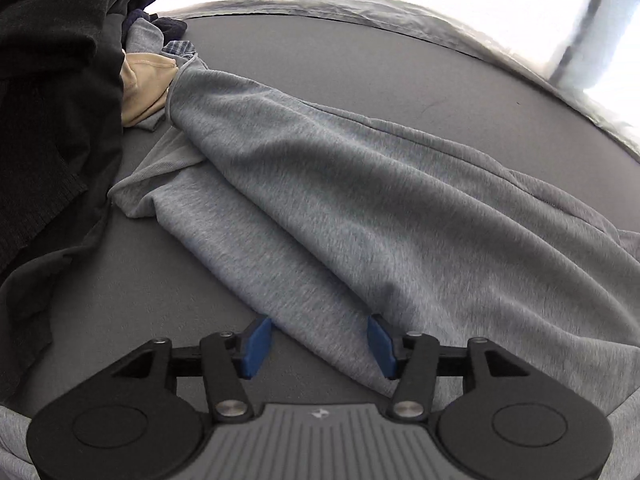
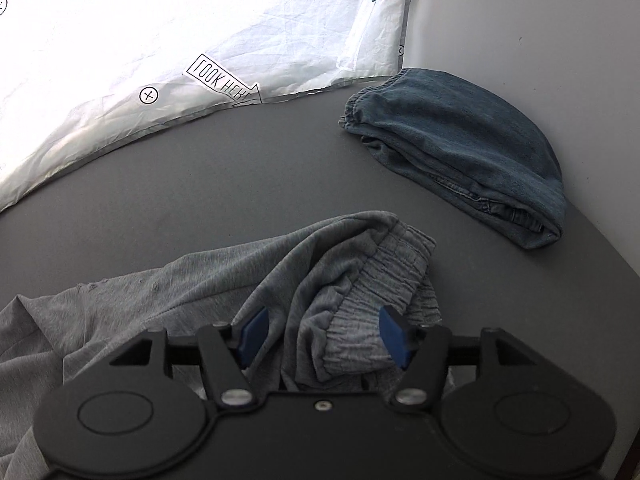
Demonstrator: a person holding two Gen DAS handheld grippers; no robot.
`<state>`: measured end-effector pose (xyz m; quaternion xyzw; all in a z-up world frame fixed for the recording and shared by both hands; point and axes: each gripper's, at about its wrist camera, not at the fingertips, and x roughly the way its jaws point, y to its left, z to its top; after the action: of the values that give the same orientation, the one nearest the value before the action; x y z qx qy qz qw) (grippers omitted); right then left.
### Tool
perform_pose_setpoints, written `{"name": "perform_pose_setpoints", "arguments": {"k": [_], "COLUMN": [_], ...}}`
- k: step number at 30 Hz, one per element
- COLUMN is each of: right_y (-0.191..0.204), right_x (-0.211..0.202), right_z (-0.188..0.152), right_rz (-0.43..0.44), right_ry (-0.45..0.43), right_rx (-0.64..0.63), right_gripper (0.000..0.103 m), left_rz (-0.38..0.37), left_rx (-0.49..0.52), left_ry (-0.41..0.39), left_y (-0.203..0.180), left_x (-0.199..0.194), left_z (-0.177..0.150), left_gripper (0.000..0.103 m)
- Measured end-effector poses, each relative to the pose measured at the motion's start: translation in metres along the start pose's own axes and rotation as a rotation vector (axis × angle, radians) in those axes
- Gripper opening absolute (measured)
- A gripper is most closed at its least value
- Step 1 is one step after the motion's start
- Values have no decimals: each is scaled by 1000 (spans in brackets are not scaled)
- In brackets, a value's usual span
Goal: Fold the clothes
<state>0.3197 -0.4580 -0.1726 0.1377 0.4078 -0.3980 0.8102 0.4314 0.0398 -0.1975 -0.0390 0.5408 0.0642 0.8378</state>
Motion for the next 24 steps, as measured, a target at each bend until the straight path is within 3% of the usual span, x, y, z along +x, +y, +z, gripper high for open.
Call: {"name": "perform_pose_setpoints", "arguments": {"k": [5, 14, 18, 24], "right_y": [-14, -15, 15, 93], "right_x": [-3, -7, -6, -4], "right_z": [-7, 3, 11, 16], "right_rz": [-31, -19, 43, 183], "right_ry": [5, -23, -39, -20], "right_rx": [-6, -5, -68, -175], "right_gripper": [63, 68, 69, 69], "left_rz": [-45, -62, -6, 94], "left_rx": [-15, -147, -208, -302], "left_ry": [33, 7, -2, -27], "left_y": [-7, 12, 30, 62], "left_x": [-10, -13, -1, 19], "left_z": [-15, 15, 45, 97], "left_gripper": [59, 60, 60, 60]}}
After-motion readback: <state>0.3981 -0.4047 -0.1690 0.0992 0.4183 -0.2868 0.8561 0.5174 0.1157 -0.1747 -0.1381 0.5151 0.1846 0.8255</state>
